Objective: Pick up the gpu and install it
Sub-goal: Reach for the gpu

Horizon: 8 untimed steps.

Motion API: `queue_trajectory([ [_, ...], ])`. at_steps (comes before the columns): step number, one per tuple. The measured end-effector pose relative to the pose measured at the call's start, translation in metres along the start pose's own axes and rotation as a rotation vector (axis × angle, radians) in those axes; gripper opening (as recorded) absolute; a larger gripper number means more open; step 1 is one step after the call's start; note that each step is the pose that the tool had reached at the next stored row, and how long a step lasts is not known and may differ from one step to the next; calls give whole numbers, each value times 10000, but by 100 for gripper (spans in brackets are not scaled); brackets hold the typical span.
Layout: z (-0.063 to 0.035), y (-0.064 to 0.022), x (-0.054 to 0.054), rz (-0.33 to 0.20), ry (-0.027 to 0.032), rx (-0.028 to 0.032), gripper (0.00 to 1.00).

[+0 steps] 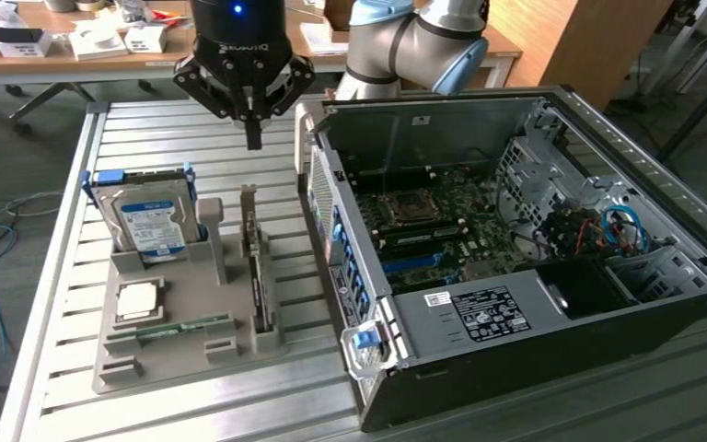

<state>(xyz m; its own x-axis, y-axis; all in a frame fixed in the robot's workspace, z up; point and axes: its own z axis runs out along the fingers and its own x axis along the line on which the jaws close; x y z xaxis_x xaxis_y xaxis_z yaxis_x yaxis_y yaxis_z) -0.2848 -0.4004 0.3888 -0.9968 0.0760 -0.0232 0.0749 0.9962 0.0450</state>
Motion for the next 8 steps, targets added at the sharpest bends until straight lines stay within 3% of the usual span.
queue_trajectory([
  [8,-5,-133,-11,0,-1,0,11],
])
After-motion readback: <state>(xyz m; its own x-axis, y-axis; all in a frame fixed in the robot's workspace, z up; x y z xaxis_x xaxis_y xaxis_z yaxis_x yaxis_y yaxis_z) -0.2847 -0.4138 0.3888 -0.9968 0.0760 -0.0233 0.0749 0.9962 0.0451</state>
